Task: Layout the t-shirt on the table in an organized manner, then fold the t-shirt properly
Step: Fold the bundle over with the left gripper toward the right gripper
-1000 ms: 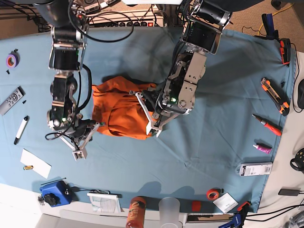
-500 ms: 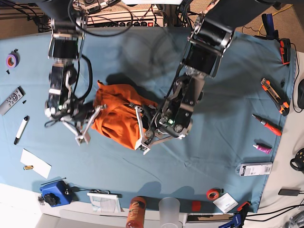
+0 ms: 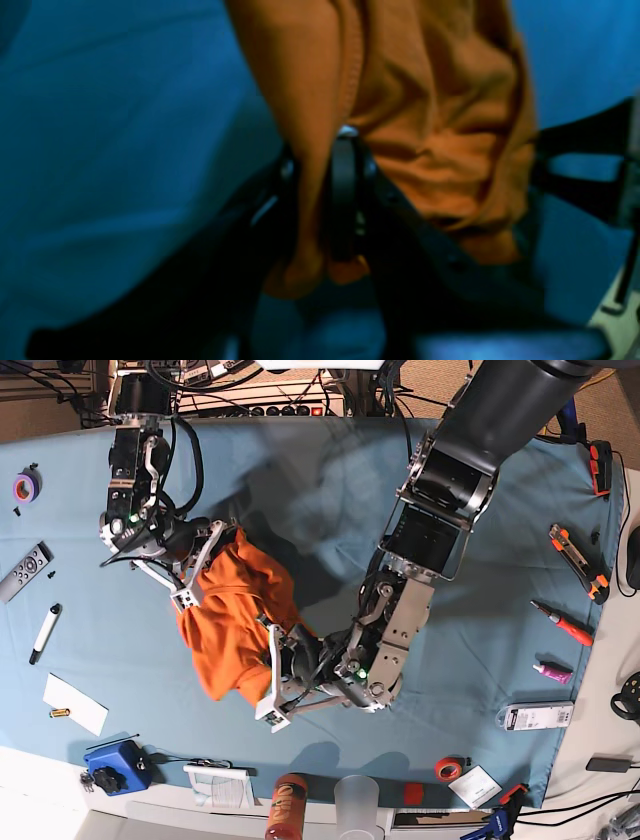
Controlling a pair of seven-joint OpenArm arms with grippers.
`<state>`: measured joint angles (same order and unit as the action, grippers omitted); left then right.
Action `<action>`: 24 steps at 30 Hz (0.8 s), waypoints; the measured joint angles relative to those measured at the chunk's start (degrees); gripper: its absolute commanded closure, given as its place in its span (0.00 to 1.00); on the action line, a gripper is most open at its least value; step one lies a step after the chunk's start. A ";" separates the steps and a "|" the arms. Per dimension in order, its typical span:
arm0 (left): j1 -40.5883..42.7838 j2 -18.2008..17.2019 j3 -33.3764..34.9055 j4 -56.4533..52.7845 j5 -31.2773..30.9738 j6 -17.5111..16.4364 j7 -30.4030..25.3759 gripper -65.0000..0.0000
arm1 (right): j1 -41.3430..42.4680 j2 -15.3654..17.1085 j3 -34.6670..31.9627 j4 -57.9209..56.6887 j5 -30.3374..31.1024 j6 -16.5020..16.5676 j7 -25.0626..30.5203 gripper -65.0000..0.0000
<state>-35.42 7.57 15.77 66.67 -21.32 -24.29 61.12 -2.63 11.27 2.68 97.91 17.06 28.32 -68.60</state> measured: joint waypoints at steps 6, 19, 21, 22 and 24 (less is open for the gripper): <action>-0.13 0.00 7.65 -1.73 1.20 -0.09 -6.49 1.00 | -0.55 0.02 0.07 0.00 1.11 -0.02 0.72 1.00; -3.32 0.00 25.16 -3.98 21.11 9.31 -23.28 1.00 | -0.70 -0.02 0.07 0.00 1.51 -0.02 0.94 1.00; -3.37 0.00 25.16 -3.98 22.97 9.77 -24.85 0.92 | -0.70 -0.02 0.07 0.00 1.55 0.00 0.94 1.00; -3.37 0.00 25.16 -3.98 23.78 9.92 -24.79 0.79 | -0.70 -0.02 0.07 0.00 1.62 -0.02 0.92 1.00; -3.37 0.00 25.16 -3.98 25.11 10.86 -24.96 0.58 | -0.70 -0.02 0.07 0.00 1.62 -0.02 0.94 1.00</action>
<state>-38.79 7.57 40.93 62.70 3.79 -13.43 36.16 -3.33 11.25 2.74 97.91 18.68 28.29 -67.66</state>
